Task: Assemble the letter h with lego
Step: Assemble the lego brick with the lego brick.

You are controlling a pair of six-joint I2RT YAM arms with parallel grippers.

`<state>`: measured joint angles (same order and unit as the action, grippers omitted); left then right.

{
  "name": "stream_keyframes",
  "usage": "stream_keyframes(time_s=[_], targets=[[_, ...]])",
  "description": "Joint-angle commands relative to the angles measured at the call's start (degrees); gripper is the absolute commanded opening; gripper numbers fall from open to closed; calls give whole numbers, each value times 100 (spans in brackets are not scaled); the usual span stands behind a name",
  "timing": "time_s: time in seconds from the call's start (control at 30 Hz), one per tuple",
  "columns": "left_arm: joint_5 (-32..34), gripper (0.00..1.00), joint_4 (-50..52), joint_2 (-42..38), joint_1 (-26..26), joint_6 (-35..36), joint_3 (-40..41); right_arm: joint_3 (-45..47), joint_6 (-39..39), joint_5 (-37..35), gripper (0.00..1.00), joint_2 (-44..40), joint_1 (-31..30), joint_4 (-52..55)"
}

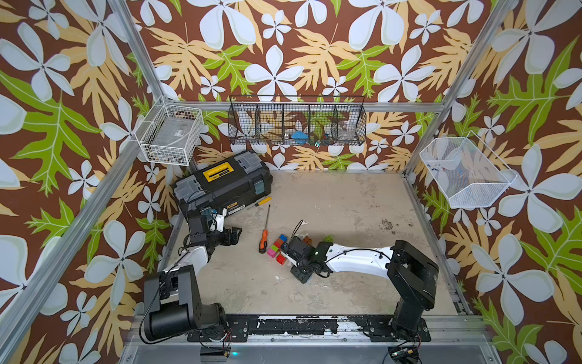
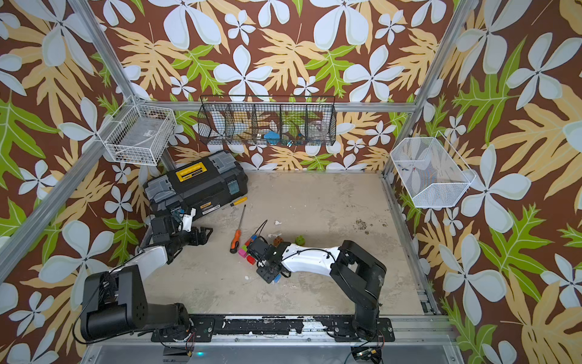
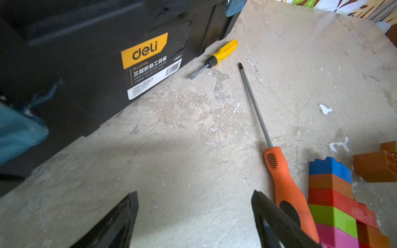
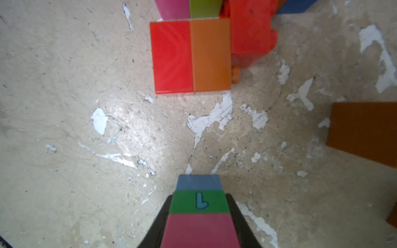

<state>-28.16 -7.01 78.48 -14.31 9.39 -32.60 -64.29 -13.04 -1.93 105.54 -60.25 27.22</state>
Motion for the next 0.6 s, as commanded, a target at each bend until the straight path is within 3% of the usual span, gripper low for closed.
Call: stream_keyframes(time_s=[0.0, 0.23, 0.43, 0.57], targets=[[-137, 87, 61, 16, -19, 45, -35, 48, 20, 194, 27, 194, -12, 1127], [-180, 87, 74, 8, -47, 46, -28, -523, 157, 303, 26, -581, 122, 1323], [-240, 86, 67, 8, -80, 54, -31, -663, 565, 179, 26, -1343, 1214, 1529], [-276, 86, 94, 36, -99, 68, -36, -885, 990, 198, 25, -1174, 1990, 1654]])
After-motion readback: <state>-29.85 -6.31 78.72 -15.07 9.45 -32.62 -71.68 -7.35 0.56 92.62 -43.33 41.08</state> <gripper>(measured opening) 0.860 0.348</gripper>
